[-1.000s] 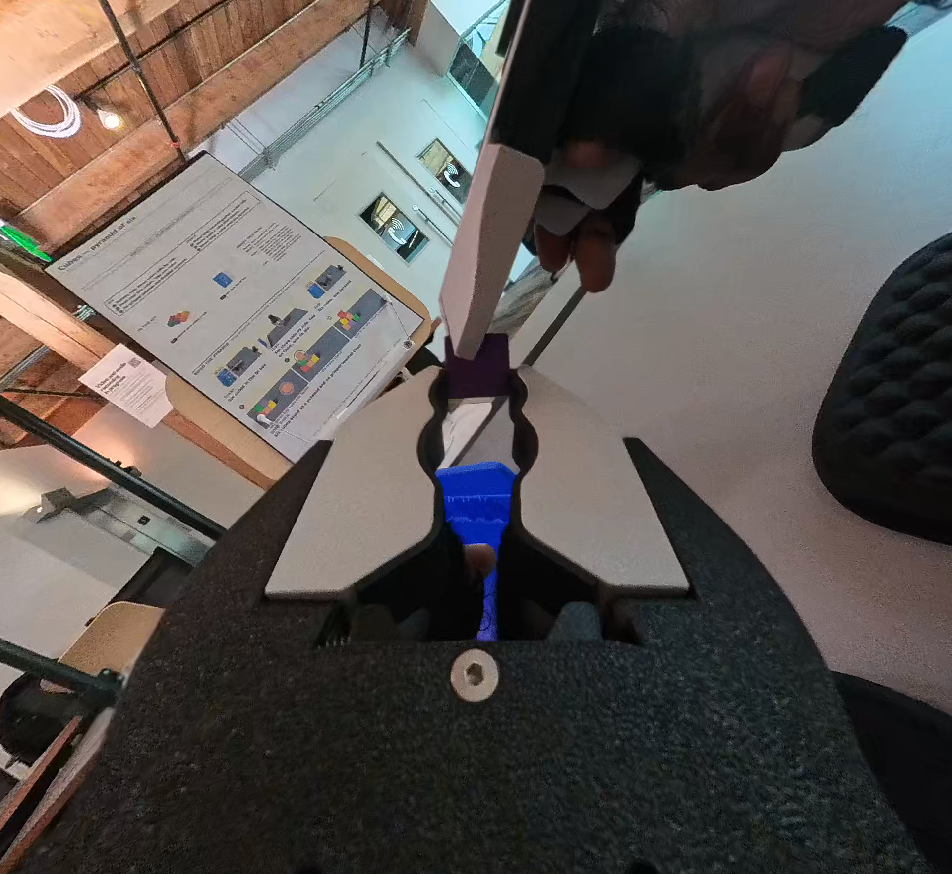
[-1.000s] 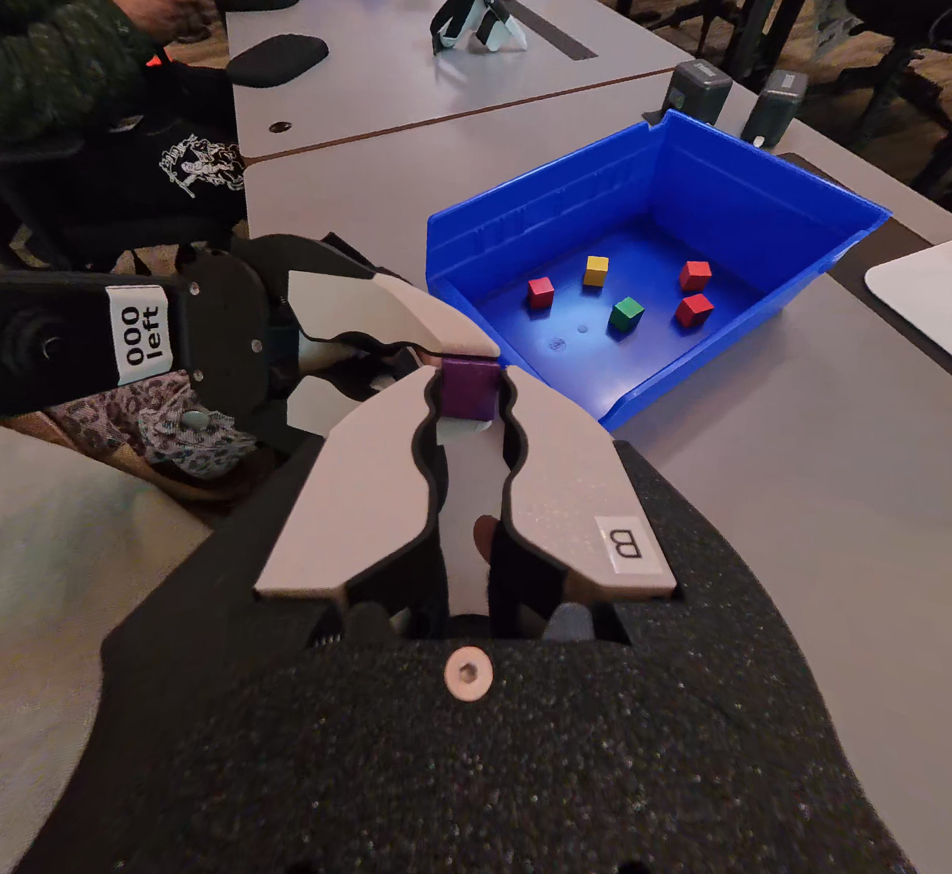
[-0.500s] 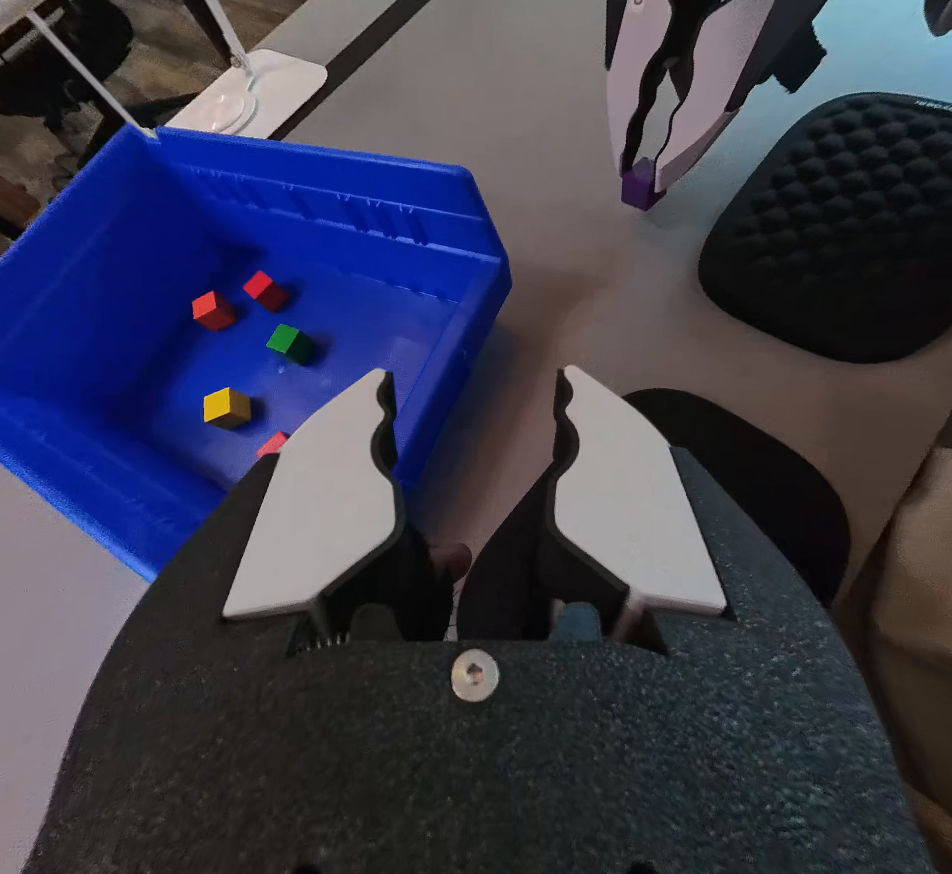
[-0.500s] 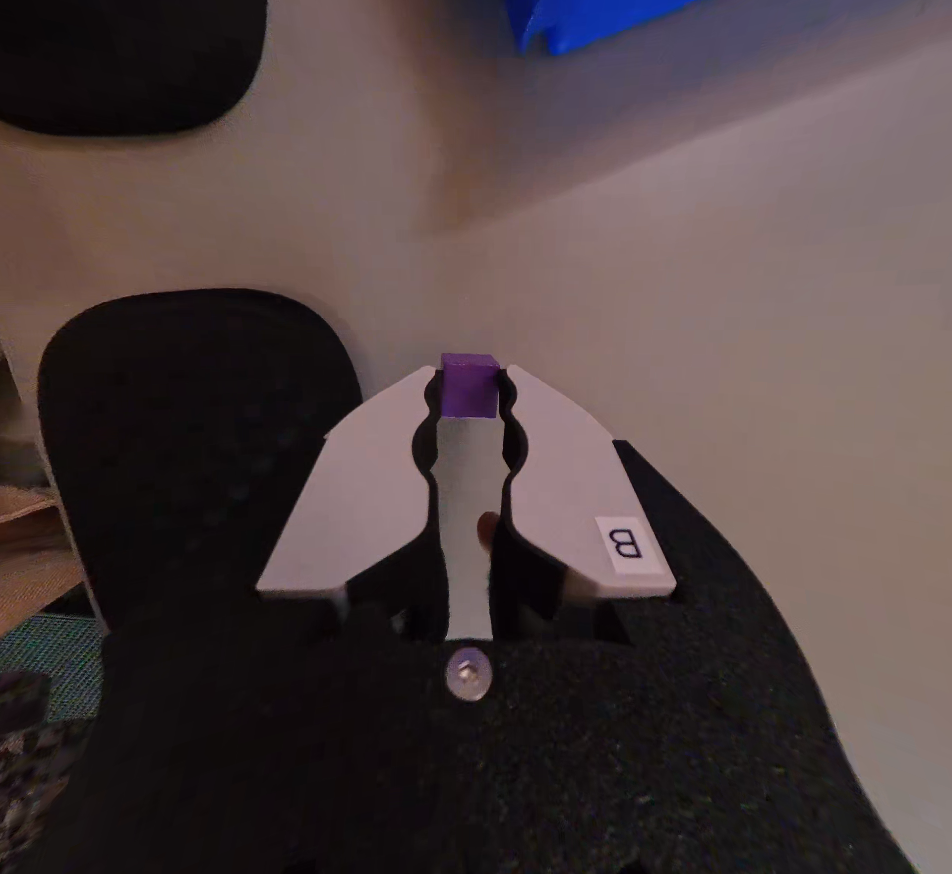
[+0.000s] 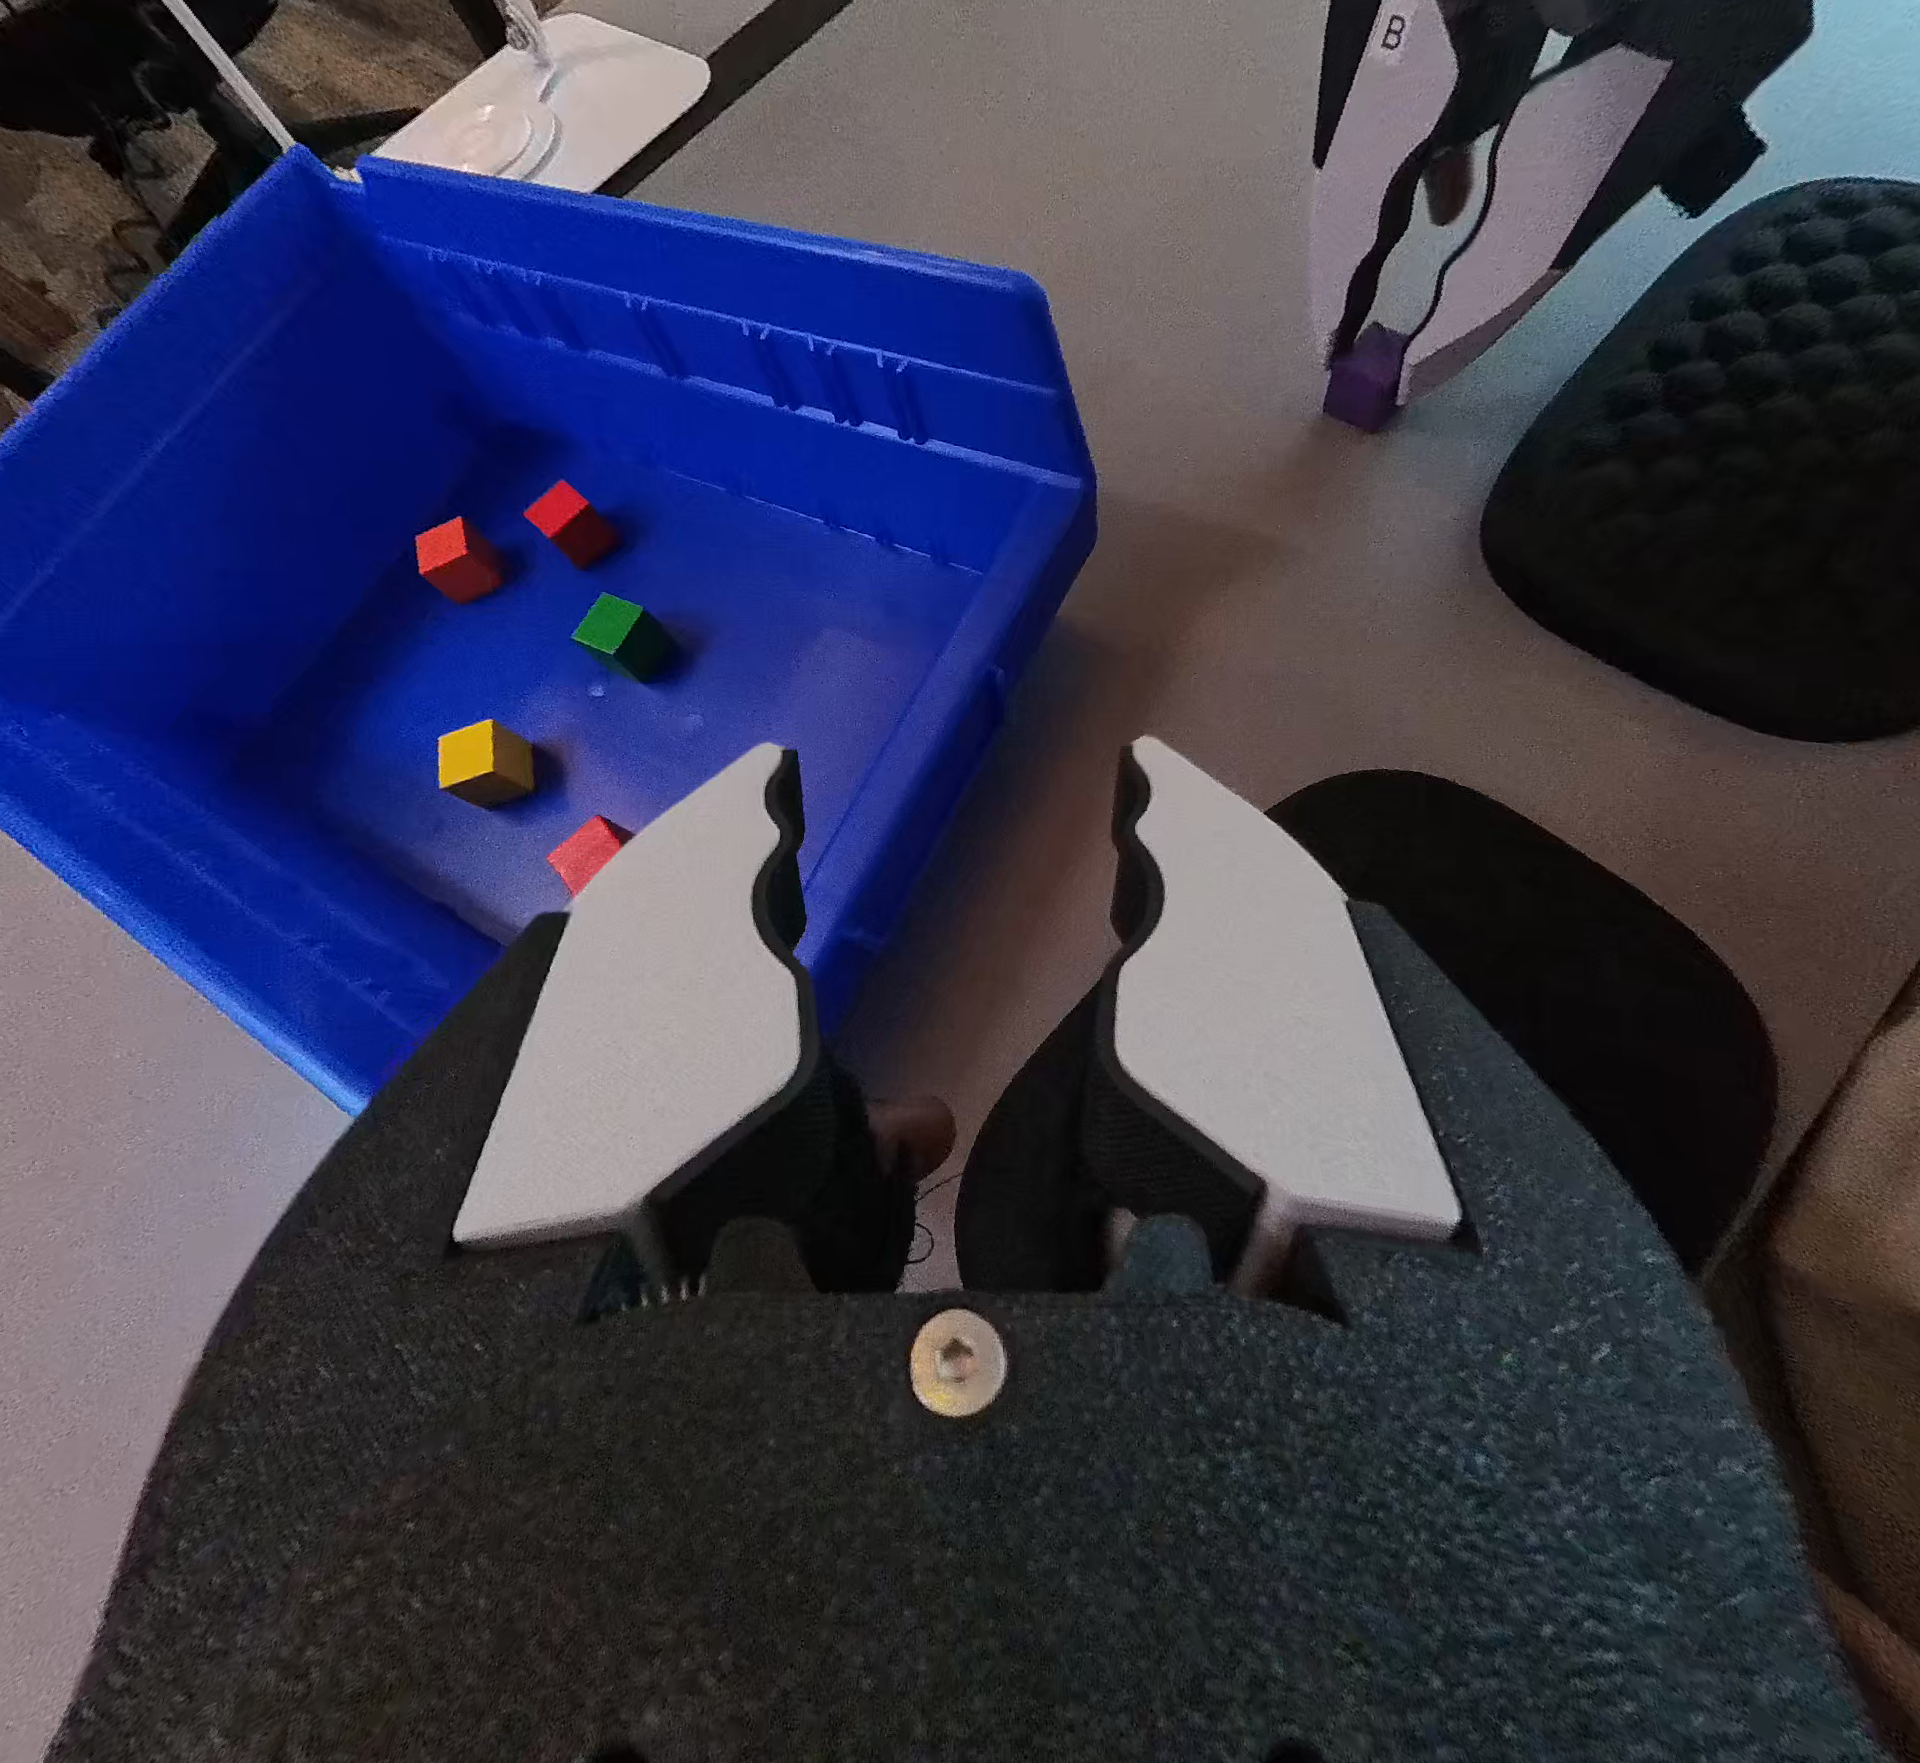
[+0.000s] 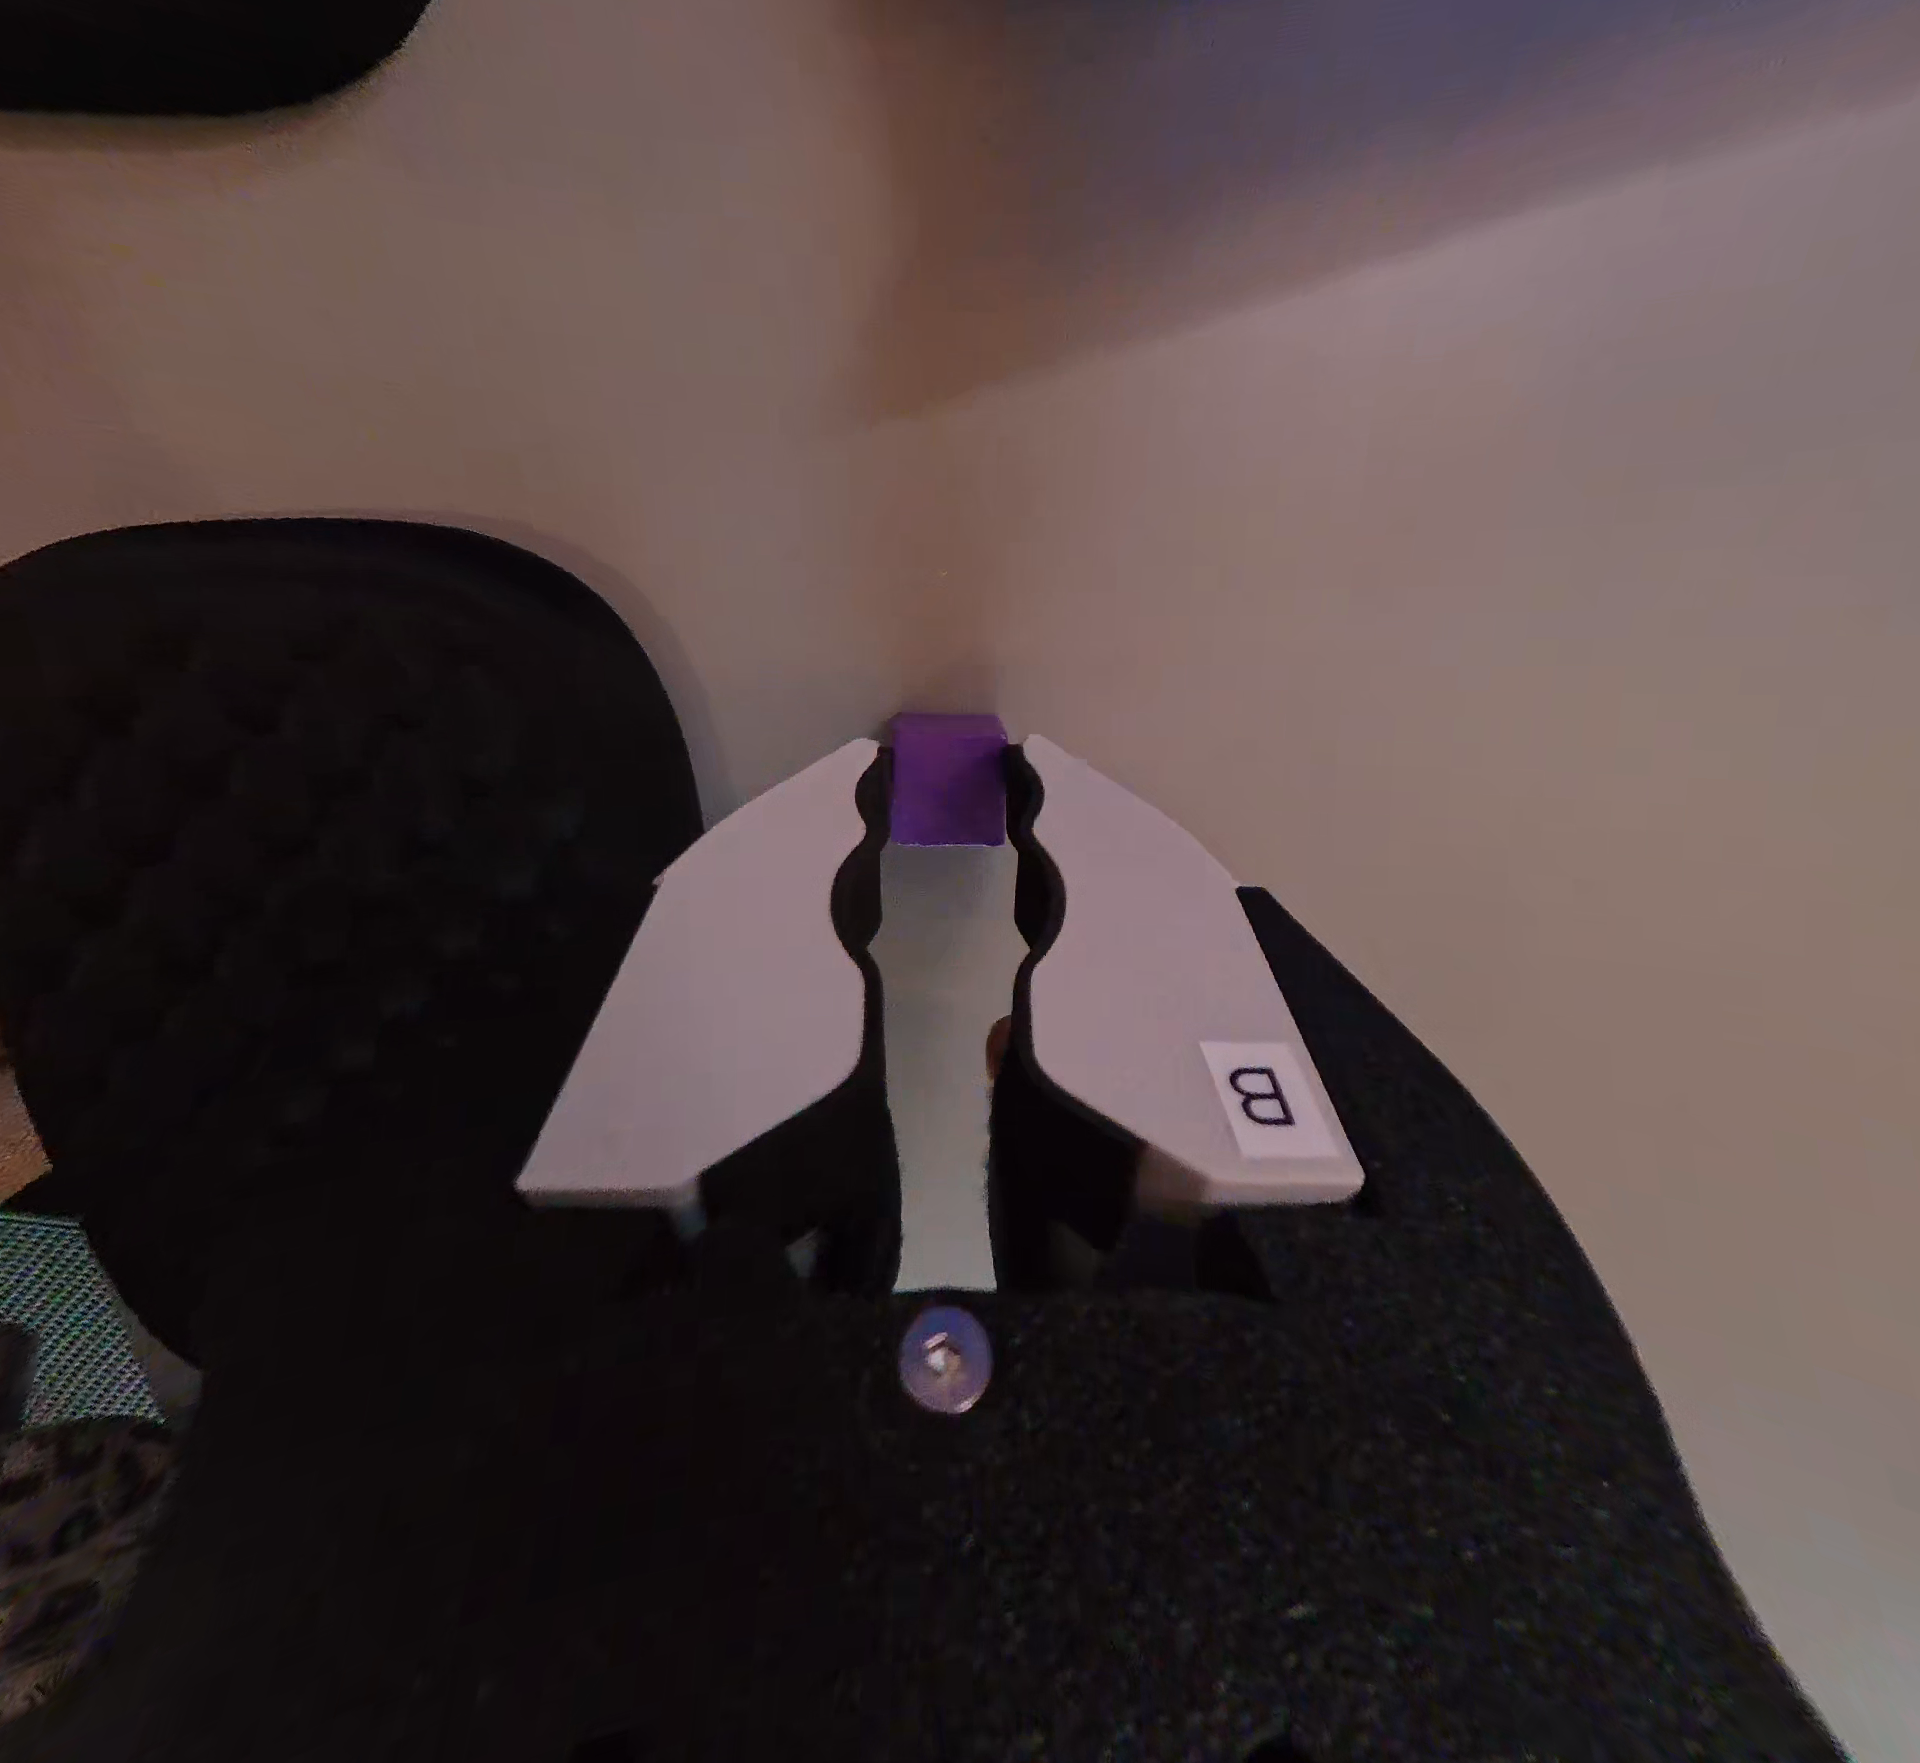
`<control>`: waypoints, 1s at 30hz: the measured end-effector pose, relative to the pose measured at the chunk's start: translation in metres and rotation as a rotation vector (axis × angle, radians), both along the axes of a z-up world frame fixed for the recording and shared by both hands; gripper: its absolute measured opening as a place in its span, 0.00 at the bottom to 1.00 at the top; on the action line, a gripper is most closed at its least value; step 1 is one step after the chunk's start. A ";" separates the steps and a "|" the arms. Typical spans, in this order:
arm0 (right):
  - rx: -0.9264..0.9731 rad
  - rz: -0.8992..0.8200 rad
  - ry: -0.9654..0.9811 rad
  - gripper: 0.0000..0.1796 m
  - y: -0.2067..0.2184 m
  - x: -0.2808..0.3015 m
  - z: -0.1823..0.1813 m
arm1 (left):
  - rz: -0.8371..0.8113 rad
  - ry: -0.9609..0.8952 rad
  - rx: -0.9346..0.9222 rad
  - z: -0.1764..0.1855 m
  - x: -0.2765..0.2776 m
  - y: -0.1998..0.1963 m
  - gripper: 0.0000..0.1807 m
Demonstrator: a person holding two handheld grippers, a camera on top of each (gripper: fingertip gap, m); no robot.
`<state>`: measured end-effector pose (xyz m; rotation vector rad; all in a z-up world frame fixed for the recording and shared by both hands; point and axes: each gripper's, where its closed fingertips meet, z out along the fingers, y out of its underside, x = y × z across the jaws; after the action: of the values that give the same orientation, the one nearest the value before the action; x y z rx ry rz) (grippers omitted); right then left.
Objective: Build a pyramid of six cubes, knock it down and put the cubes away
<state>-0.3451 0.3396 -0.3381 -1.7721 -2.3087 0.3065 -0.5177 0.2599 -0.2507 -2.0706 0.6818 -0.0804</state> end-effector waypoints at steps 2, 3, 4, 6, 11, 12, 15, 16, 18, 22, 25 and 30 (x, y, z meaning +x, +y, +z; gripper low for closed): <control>0.012 -0.003 0.001 0.13 0.002 -0.001 -0.001 | 0.019 -0.001 -0.018 0.000 -0.003 0.001 0.31; 0.009 -0.007 0.015 0.15 0.002 -0.002 0.001 | 0.038 0.000 -0.026 0.001 -0.005 0.002 0.31; 0.004 -0.013 0.039 0.15 0.001 -0.004 0.004 | 0.065 0.004 -0.035 0.003 -0.009 0.005 0.30; 0.003 -0.032 0.102 0.19 -0.001 -0.007 0.015 | 0.130 0.024 -0.065 0.006 -0.023 0.010 0.29; 0.005 -0.068 0.300 0.26 -0.016 -0.017 0.050 | 0.306 0.174 -0.160 0.015 -0.060 0.036 0.20; -0.008 -0.068 0.345 0.26 -0.021 -0.019 0.056 | 0.320 0.195 -0.197 0.014 -0.063 0.044 0.18; -0.045 -0.071 0.455 0.27 -0.032 -0.025 0.070 | 0.346 0.299 -0.382 -0.002 -0.075 0.058 0.18; -0.056 -0.071 0.482 0.27 -0.034 -0.025 0.072 | 0.350 0.311 -0.445 -0.008 -0.079 0.063 0.18; -0.068 -0.080 0.524 0.27 -0.036 -0.024 0.077 | 0.359 0.311 -0.599 -0.022 -0.084 0.063 0.18; -0.078 -0.112 0.593 0.27 -0.034 -0.021 0.082 | 0.381 0.277 -0.803 -0.046 -0.089 0.063 0.19; -0.087 -0.120 0.616 0.27 -0.035 -0.017 0.081 | 0.419 0.262 -0.871 -0.059 -0.095 0.063 0.19; -0.075 -0.133 0.644 0.26 -0.032 -0.011 0.082 | 0.466 0.217 -0.904 -0.070 -0.096 0.066 0.18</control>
<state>-0.3557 0.3079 -0.2560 -1.5440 -1.7353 0.8112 -0.6139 0.3254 -0.3210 -3.0953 0.2705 0.1308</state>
